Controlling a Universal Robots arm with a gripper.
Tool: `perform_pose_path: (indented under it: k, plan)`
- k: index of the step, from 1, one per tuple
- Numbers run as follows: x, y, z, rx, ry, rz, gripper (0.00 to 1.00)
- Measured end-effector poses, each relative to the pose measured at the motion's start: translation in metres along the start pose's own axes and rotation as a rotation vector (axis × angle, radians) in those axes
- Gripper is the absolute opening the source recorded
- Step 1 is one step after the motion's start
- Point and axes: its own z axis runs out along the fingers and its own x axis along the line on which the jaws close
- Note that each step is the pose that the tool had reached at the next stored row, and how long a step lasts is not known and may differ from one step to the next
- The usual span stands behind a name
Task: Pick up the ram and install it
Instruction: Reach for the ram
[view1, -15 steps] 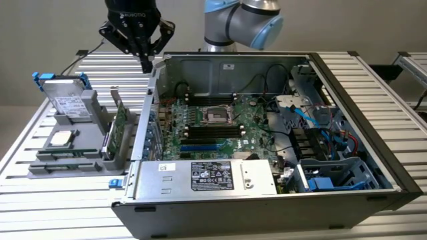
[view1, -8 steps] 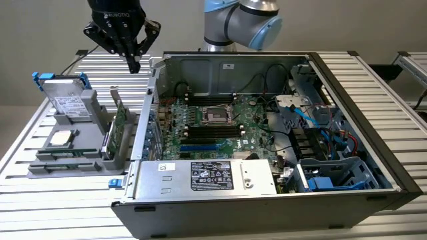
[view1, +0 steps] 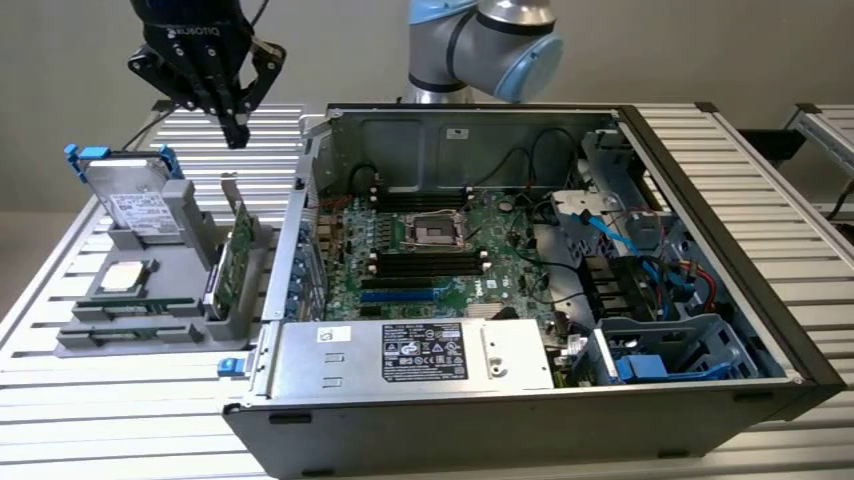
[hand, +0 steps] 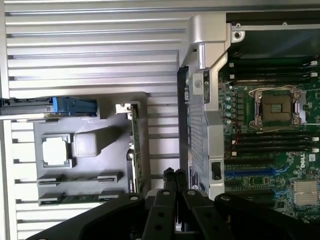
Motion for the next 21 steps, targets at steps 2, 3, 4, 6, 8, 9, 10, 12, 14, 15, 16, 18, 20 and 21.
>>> perform_pose_path:
  k: [2,3,4,6,8,9,10,12,14,15,16,18,20,21]
  plan:
    - [0.007,-0.0006,0.0000,0.0000,0.0002,-0.003,0.10]
    - [0.010,-0.0009,0.0000,-0.0001,0.0002,-0.004,0.10]
    - [0.013,-0.0011,0.0000,-0.0001,0.0003,-0.006,0.10]
    - [0.019,-0.0015,-0.0001,0.0004,0.0006,-0.010,0.10]
    - [0.023,-0.0018,-0.0001,0.0030,0.0007,-0.016,0.10]
    - [0.025,-0.0019,-0.0001,0.0042,0.0007,-0.019,0.10]
    - [0.028,-0.0021,-0.0002,0.0056,0.0008,-0.021,0.10]
    - [0.032,-0.0023,-0.0002,0.0080,0.0010,-0.026,0.10]
    - [0.038,-0.0027,-0.0001,0.0097,0.0010,-0.030,0.10]
    - [0.041,-0.0029,-0.0001,0.0107,0.0010,-0.031,0.10]
    - [0.044,-0.0030,0.0001,0.0116,0.0010,-0.032,0.10]
    - [0.050,-0.0035,0.0005,0.0129,0.0011,-0.035,0.10]
    - [0.057,-0.0039,0.0010,0.0140,0.0012,-0.037,0.10]
    - [0.060,-0.0041,0.0014,0.0142,0.0012,-0.038,0.10]
